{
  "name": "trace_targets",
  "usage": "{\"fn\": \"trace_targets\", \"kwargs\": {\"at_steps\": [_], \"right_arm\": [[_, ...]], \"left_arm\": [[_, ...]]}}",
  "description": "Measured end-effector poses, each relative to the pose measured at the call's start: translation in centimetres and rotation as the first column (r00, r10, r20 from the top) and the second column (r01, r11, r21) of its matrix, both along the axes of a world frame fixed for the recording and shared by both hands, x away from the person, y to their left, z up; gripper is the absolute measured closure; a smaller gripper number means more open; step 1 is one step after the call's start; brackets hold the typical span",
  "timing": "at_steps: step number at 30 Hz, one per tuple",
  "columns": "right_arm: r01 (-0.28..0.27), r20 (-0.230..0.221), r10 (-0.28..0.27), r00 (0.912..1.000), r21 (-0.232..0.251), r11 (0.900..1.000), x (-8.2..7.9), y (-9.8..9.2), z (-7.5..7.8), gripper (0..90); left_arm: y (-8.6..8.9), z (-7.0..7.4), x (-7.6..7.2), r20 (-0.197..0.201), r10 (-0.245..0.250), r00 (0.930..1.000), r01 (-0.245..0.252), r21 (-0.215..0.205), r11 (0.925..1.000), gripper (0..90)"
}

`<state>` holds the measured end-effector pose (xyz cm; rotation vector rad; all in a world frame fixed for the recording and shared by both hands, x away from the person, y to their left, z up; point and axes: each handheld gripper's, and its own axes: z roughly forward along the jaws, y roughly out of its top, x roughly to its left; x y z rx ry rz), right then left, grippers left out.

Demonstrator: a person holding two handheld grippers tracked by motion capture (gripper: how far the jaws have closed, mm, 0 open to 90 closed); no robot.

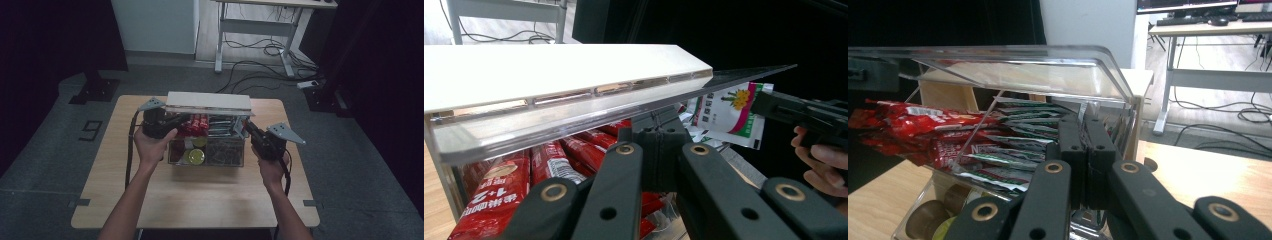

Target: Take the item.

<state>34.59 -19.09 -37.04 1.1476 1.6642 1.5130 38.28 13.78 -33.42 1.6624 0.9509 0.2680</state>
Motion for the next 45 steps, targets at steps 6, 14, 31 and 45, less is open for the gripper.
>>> {"fn": "trace_targets", "kwargs": {"at_steps": [6, 14, 31, 45], "right_arm": [[-0.001, -0.001, 0.001, 1.0, -0.011, 1.0, -0.2, -0.2, -0.1, 88.3], [-0.014, 0.006, 0.014, 0.9999, 0.019, 1.0, -1.0, -1.0, 0.0, 88.4], [-0.01, 0.022, 0.009, 0.9997, 0.059, 0.998, -3.4, -3.9, -0.9, 88.3], [0.006, 0.032, -0.008, 0.9995, 0.072, 0.997, -4.5, -5.2, -1.6, 88.3]], "left_arm": [[-0.1, -0.1, 0.0, 0.001, -0.001, 1.0, 0.001, 0.001, 1.0, 89.4], [0.0, -0.1, 0.0, 0.0, 0.001, 1.0, -0.001, 0.004, 1.0, 89.4], [-0.3, 0.0, 0.0, 0.002, 0.001, 1.0, -0.001, 0.01, 1.0, 89.2], [-0.4, -0.1, 0.0, 0.002, 0.003, 1.0, -0.003, 0.008, 1.0, 89.0]]}}
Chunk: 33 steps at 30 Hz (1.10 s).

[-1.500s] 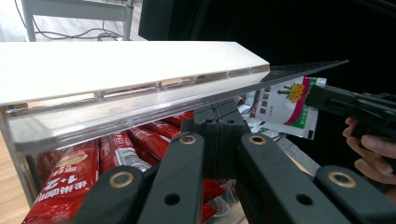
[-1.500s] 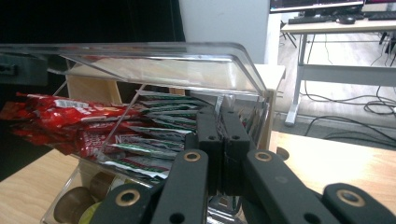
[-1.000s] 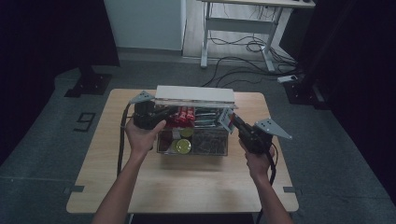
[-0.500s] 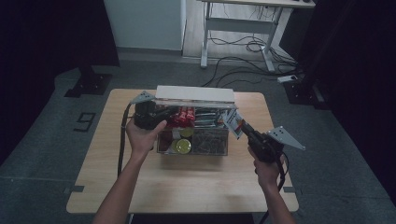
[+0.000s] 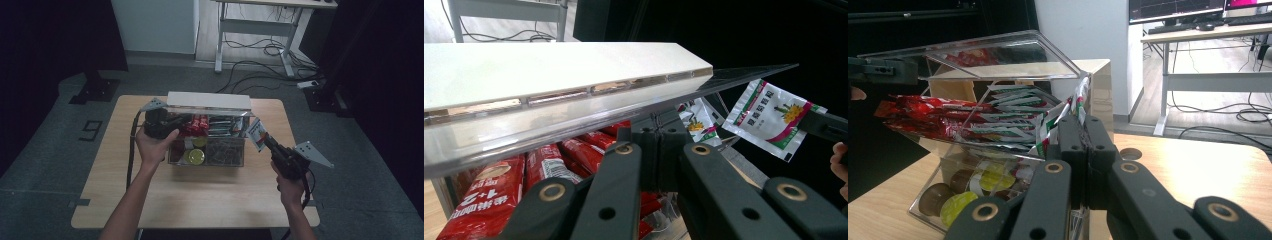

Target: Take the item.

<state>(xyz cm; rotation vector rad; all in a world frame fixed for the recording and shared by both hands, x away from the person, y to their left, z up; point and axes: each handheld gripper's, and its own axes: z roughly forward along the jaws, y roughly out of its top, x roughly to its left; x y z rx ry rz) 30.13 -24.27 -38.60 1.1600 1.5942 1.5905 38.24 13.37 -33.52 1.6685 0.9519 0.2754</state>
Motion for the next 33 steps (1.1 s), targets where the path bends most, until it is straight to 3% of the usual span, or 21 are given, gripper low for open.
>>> {"fn": "trace_targets", "kwargs": {"at_steps": [33], "right_arm": [[0.03, -0.02, -0.029, 0.9994, 0.032, 0.999, -0.9, -2.2, -1.5, 88.3]], "left_arm": [[-0.1, -0.7, 0.2, -0.013, 0.001, 0.9999, -0.001, 0.013, 0.9999, 88.6]]}}
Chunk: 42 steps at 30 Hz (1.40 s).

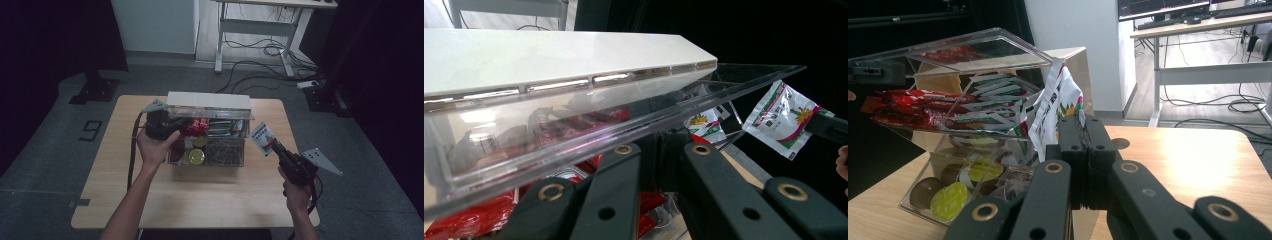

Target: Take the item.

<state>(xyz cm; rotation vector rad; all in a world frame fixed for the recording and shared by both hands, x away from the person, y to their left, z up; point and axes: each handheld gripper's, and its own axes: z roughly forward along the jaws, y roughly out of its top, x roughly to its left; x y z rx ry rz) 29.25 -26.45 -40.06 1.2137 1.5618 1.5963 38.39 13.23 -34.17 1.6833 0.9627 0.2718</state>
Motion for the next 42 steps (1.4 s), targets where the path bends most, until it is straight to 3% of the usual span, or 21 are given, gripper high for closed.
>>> {"fn": "trace_targets", "kwargs": {"at_steps": [42], "right_arm": [[0.077, -0.087, -0.077, 0.9932, 0.001, 0.997, 0.5, -3.1, -3.5, 88.5]], "left_arm": [[-0.2, -0.3, 0.1, -0.006, 0.004, 1.0, -0.004, 0.007, 1.0, 88.0]]}}
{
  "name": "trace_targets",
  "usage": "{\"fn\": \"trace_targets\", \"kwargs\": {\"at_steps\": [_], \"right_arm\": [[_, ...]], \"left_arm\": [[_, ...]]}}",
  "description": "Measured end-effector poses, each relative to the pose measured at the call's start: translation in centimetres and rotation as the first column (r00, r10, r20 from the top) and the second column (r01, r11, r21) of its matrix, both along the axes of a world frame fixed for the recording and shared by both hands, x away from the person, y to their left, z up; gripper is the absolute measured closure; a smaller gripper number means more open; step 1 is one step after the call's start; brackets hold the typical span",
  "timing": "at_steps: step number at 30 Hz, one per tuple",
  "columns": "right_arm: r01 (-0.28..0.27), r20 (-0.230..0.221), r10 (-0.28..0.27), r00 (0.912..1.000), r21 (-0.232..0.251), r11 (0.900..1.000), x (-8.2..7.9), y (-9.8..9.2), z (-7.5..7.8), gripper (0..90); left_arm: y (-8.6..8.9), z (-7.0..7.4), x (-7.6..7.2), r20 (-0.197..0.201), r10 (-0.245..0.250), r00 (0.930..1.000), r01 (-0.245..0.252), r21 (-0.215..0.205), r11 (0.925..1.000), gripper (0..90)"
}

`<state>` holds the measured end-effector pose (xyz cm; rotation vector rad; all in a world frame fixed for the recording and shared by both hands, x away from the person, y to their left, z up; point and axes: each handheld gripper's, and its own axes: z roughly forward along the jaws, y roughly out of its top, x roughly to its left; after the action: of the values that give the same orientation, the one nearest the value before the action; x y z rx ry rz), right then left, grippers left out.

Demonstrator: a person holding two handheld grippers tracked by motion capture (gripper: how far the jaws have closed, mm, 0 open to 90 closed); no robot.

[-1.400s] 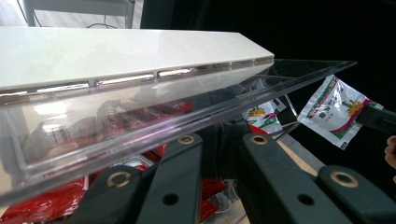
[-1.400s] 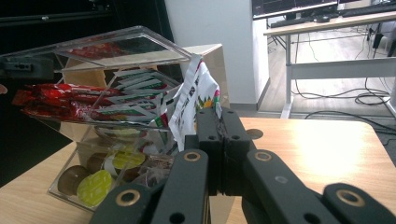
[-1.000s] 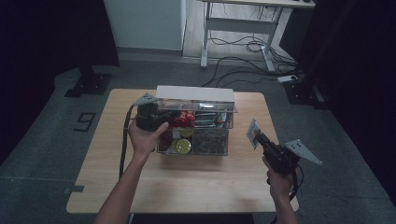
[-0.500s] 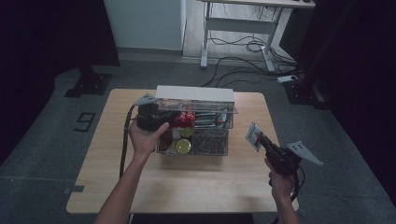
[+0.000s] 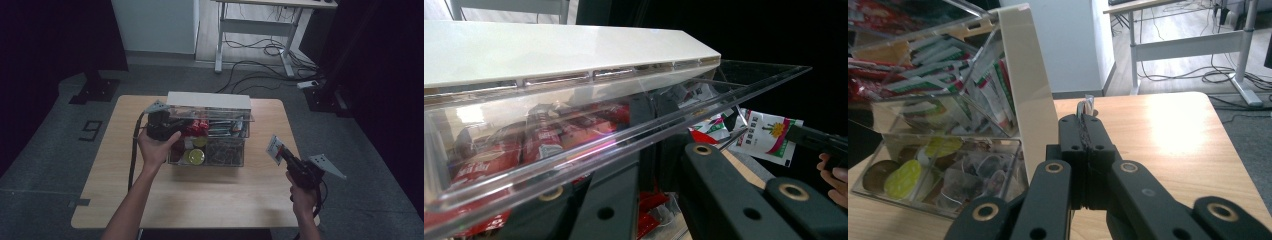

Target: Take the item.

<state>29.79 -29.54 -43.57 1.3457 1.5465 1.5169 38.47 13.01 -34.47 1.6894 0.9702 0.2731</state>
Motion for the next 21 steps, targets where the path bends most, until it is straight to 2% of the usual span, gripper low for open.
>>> {"fn": "trace_targets", "kwargs": {"at_steps": [13, 21], "right_arm": [[0.025, -0.051, -0.026, 0.9983, -0.01, 1.0, 0.2, -0.7, -2.3, 88.5], [0.037, -0.079, -0.037, 0.9962, -0.001, 0.999, 0.3, -1.0, -3.6, 88.5]], "left_arm": [[0.0, 0.0, -0.1, -0.002, 0.001, 1.0, -0.001, 0.001, 1.0, 88.1], [-0.1, -0.1, -0.1, -0.001, 0.002, 1.0, -0.002, 0.0, 1.0, 88.1]]}}
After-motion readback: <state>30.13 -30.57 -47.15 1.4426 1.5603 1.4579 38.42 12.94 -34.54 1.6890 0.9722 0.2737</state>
